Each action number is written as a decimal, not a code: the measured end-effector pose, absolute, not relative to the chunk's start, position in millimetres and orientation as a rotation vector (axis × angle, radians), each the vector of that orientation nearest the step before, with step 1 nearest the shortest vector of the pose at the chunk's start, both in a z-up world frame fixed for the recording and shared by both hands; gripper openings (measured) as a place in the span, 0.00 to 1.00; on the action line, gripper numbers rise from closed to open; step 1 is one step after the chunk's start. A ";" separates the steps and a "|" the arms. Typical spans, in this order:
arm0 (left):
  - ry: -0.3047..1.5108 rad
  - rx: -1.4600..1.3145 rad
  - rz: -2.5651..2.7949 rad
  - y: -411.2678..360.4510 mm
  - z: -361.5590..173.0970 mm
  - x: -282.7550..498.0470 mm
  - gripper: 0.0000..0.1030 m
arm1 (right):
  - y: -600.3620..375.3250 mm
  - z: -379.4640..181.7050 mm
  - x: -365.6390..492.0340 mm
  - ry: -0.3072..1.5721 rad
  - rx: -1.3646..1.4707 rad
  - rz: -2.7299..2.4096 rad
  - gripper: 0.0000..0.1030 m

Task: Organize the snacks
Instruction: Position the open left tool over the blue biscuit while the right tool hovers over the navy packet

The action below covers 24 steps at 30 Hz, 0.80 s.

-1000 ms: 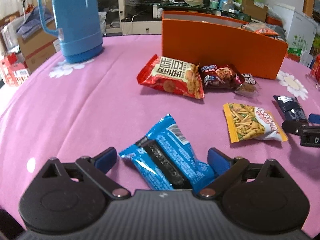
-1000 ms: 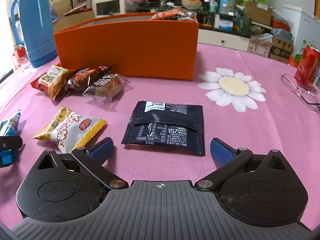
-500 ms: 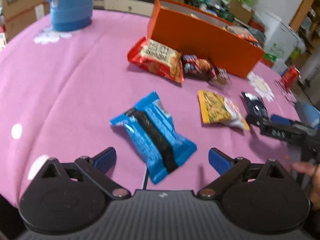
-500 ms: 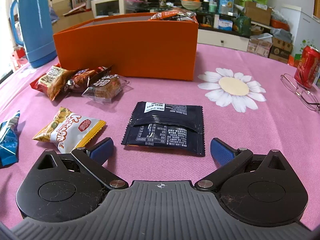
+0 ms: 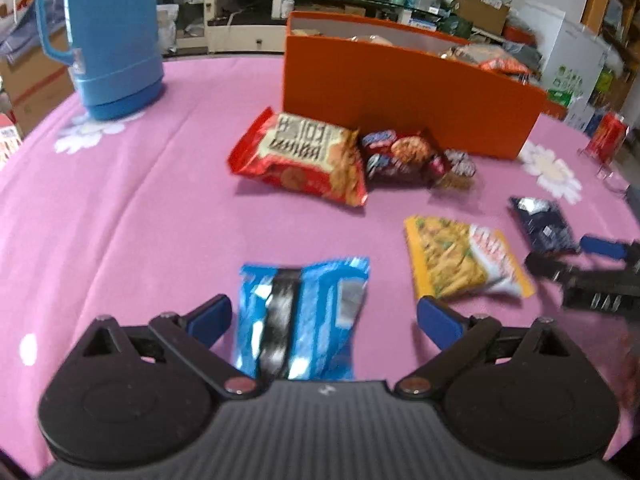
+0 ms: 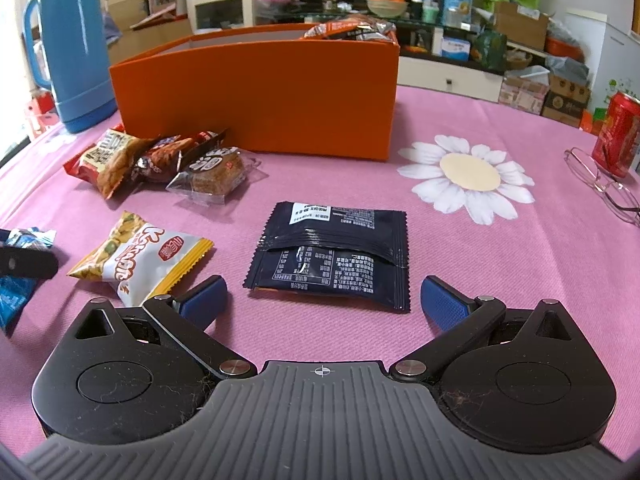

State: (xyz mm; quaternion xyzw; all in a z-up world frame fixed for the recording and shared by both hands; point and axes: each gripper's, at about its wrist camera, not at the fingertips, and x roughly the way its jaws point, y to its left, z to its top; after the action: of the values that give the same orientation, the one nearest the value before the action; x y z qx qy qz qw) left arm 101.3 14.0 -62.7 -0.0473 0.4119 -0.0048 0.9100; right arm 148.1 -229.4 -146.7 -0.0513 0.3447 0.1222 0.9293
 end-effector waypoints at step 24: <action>0.798 -0.012 0.015 2.7 -73.9 87.2 0.94 | -223.8 -143.9 178.5 0.738 -0.091 0.195 0.92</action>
State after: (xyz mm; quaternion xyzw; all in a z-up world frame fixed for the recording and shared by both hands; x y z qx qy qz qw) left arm 87.2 2.7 -73.9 -0.0059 0.3885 0.0074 0.9214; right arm 178.5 -223.8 -143.9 -0.0443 0.3600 0.0950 0.9271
